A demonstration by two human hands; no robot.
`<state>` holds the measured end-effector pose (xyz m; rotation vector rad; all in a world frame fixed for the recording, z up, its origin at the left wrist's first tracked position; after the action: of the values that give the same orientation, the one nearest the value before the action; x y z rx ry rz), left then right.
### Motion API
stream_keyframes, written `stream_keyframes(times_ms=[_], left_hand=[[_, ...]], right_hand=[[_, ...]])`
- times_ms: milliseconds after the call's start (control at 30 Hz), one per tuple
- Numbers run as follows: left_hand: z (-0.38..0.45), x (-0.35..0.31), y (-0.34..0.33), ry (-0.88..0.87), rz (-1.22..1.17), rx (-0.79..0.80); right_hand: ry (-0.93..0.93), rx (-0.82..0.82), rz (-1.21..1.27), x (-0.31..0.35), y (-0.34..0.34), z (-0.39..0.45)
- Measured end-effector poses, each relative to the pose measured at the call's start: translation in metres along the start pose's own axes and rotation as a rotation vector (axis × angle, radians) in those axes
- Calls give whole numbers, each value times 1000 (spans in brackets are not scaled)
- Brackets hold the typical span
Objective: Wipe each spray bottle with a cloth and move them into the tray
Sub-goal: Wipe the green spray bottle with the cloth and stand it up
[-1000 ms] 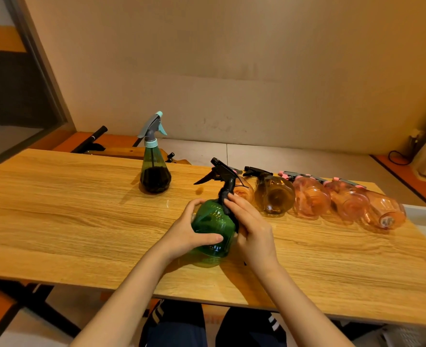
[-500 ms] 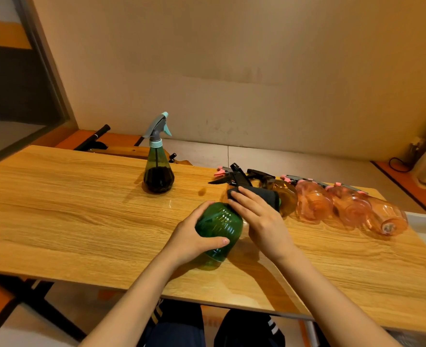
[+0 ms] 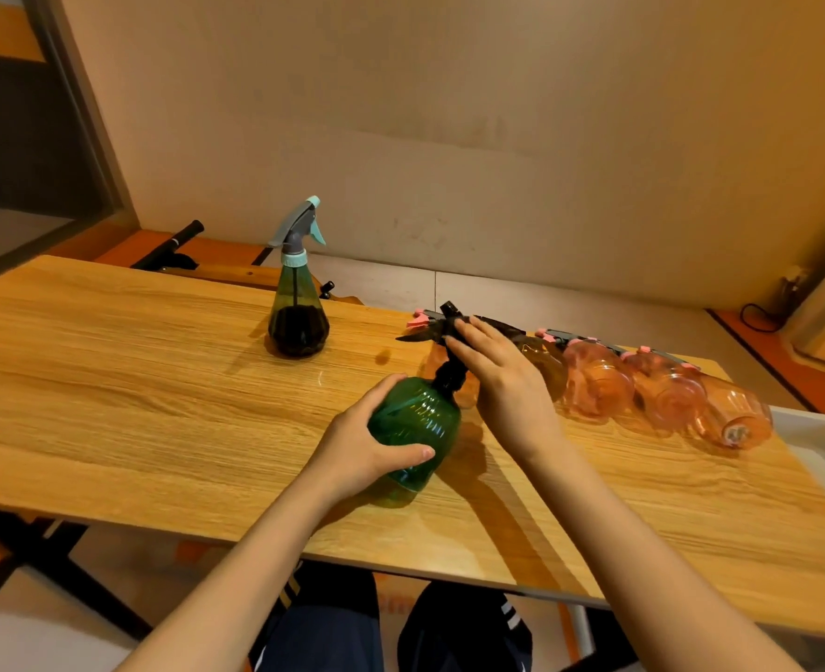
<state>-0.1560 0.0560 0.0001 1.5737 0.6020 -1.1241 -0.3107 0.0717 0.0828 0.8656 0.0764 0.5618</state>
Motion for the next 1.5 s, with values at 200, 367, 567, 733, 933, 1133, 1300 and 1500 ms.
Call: stream_keyframes(times_ms=[200,367,567,733,933,1133,1300,1500], left_hand=[[2,4,-1,12,25,1],[1,-2,-2,18,121,-20],[2,-9,-5,-8,136,7],[2,-5,-4,-17,99,20],[0,-5,-3,-27,70,21],[2,0,-2,-3,5,13],[4,3,-1,-20,-42,38],[-2,5,5,-37,-201,55]], right_hand=[[30,-137,-18,1,14,-21],[248,38,-32,29,3,17],[200,113,-62,7,4,7],[82,-36,-47,-11,29,8],[18,19,69,-7,10,17],[-87,-66,97,-14,-4,-23],[-95,-157,115,-17,11,-30],[-153,-105,193,-12,3,-18]])
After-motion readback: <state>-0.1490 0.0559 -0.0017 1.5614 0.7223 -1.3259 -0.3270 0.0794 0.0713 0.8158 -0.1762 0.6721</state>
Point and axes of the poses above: each hand's wrist, its own z-axis towards the middle knuckle, its own y-axis out of the back of the hand, x = y × z, the point moved 6 cm from there along z, towards the middle knuckle, and after that the axes turned 10 degrees about z, right-handed, at the moved point
